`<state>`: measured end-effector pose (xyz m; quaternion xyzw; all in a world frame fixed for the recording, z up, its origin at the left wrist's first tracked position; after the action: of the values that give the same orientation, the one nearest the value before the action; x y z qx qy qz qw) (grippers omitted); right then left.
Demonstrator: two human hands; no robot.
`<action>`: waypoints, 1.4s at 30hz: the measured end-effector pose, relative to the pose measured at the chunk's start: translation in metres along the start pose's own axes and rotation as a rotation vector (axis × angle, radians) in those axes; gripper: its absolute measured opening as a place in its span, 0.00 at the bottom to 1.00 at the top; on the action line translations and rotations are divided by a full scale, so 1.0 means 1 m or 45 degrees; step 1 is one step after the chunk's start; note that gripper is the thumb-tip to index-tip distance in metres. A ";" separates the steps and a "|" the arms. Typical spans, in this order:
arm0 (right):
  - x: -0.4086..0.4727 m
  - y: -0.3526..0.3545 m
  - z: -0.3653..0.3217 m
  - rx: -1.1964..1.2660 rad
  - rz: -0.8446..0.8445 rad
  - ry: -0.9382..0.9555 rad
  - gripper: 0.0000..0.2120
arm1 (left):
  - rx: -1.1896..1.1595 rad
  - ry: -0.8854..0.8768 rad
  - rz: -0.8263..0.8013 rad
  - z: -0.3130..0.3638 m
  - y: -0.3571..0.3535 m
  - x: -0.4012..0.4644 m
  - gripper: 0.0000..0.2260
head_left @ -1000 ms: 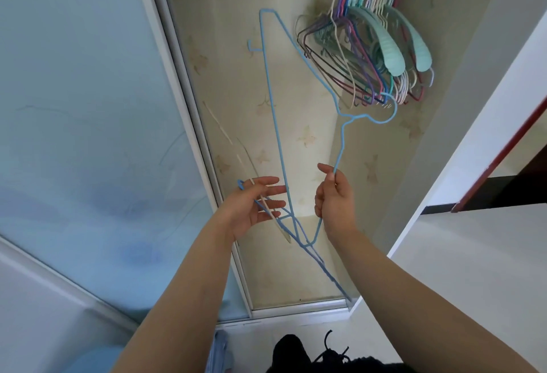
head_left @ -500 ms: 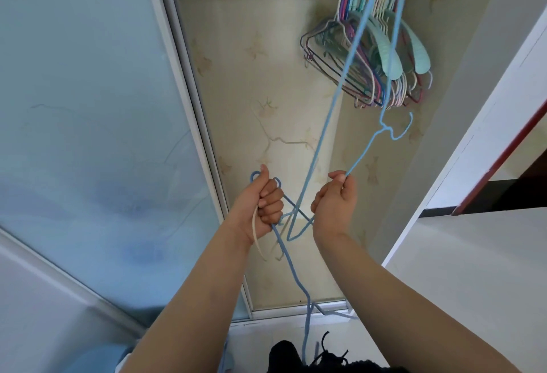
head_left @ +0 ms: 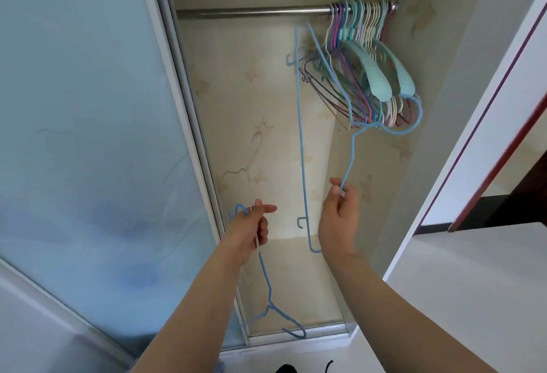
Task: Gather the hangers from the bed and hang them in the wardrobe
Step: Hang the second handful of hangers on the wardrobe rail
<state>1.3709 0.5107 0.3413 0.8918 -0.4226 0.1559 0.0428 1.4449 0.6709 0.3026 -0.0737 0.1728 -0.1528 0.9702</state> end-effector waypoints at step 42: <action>0.252 -0.090 -0.092 -0.924 -0.142 0.275 0.23 | 0.086 -0.244 0.002 0.142 -0.033 0.074 0.22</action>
<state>1.5674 0.4004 0.5129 0.8186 -0.3943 0.0865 0.4086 1.5531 0.6289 0.4181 -0.0549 0.0742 -0.1502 0.9843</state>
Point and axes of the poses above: each hand's wrist, its own x-axis towards the middle knuckle, its own y-axis out of the back of the hand, z = x × y, the point moved 4 cm from there along x, towards the middle knuckle, and after that the axes turned 2 degrees about -x, right-handed, at the moved point
